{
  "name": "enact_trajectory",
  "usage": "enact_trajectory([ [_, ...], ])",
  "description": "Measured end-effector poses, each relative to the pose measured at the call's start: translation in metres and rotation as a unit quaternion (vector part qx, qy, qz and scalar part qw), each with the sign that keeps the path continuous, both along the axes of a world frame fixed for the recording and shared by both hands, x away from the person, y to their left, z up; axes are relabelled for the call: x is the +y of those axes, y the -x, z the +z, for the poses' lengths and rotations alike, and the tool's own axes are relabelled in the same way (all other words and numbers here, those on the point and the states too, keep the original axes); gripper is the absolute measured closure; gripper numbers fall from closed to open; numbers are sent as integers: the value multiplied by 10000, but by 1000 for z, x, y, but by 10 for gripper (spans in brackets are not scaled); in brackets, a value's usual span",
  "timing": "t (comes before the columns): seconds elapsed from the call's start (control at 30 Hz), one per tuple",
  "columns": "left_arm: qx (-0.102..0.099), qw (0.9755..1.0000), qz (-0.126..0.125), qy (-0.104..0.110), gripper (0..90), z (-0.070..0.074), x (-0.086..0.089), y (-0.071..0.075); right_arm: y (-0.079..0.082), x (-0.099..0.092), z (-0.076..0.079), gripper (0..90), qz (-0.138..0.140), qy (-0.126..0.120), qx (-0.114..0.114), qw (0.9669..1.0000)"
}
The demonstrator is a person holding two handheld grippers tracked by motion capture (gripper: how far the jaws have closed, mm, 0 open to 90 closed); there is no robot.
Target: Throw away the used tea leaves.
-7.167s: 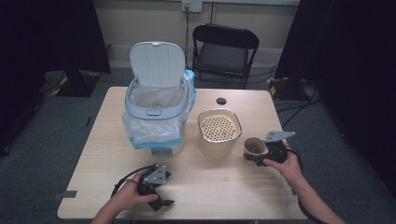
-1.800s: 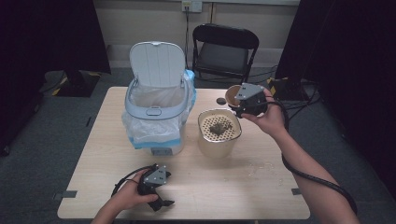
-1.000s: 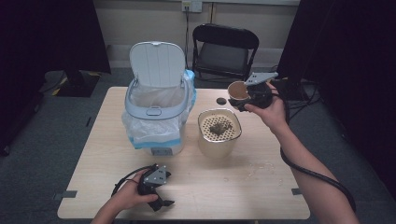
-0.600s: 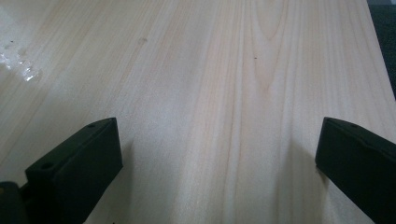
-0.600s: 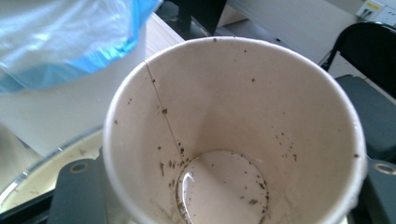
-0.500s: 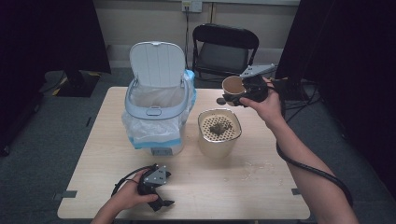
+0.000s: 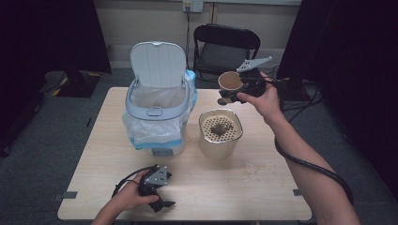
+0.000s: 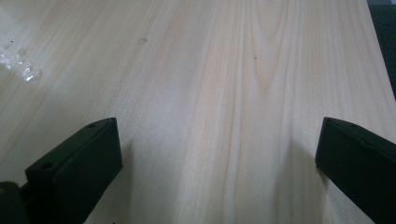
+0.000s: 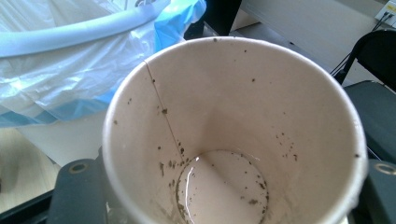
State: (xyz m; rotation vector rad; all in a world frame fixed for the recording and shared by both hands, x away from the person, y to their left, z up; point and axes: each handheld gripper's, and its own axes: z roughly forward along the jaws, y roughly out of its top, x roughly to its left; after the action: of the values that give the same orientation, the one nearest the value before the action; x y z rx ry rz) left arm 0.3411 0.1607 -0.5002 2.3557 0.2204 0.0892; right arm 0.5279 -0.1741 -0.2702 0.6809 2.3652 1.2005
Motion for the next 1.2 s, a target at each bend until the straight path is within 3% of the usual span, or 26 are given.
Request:
enact_trajectory([
  [1.2,-9,10000,-1,-22,0,0,0,0,7,48,39,270,564,53,156,9983],
])
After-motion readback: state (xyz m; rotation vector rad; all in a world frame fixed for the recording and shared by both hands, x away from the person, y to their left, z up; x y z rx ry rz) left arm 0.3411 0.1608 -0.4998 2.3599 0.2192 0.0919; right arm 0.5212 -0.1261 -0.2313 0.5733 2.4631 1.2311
